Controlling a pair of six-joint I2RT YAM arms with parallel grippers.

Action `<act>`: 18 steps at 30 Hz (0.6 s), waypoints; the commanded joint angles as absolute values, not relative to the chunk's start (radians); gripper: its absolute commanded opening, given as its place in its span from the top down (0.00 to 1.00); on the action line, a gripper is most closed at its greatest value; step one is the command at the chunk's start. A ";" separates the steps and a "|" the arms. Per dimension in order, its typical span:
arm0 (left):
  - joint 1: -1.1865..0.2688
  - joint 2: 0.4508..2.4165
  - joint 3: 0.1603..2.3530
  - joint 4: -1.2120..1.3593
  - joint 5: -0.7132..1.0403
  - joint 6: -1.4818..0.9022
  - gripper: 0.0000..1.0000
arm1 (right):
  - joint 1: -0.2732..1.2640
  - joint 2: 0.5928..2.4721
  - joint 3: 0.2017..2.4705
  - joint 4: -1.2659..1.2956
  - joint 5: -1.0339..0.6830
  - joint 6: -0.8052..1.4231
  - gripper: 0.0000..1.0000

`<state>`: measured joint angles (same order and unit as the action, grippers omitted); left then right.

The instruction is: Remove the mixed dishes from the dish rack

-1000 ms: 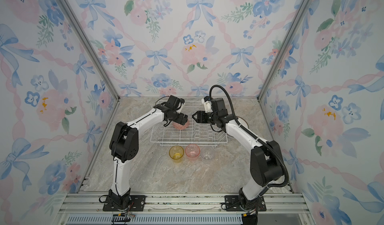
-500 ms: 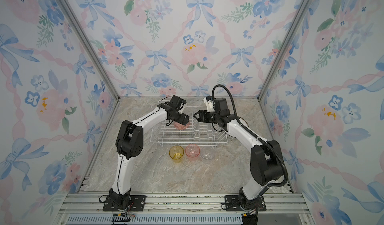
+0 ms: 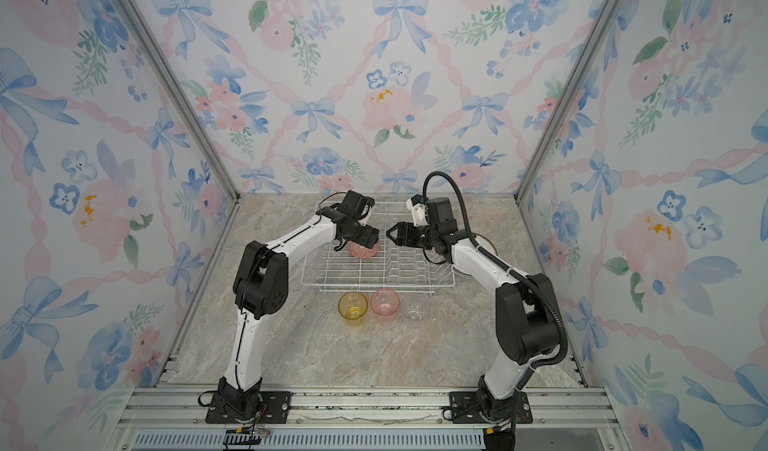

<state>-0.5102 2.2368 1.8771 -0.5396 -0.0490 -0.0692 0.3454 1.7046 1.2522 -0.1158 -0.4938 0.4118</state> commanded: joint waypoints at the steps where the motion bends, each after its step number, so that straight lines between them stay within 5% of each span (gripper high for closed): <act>1: -0.512 2.281 1.829 -0.660 -0.054 -0.048 0.21 | 0.336 1.713 1.243 -0.100 -0.513 0.423 0.36; 4: -0.514 2.271 1.823 -0.660 -0.051 -0.046 0.20 | 0.337 1.713 1.241 -0.100 -0.512 0.427 0.36; 6: -0.518 2.261 1.815 -0.659 -0.068 -0.043 0.02 | 0.336 1.712 1.240 -0.102 -0.514 0.429 0.36; 7: -0.518 2.254 1.808 -0.659 -0.067 -0.039 0.02 | 0.337 1.712 1.239 -0.100 -0.514 0.431 0.36; 11: -0.515 2.241 1.804 -0.658 -0.089 -0.044 0.02 | 0.337 1.709 1.235 -0.092 -0.515 0.435 0.36; 18: -0.517 2.203 1.820 -0.656 -0.104 -0.057 0.18 | 0.337 1.701 1.227 -0.098 -0.517 0.431 0.36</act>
<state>-0.5117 2.2353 1.8225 -0.6212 -0.0830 -0.0536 0.3454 1.7046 1.2400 -0.1085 -0.5014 0.4267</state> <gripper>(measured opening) 0.826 0.641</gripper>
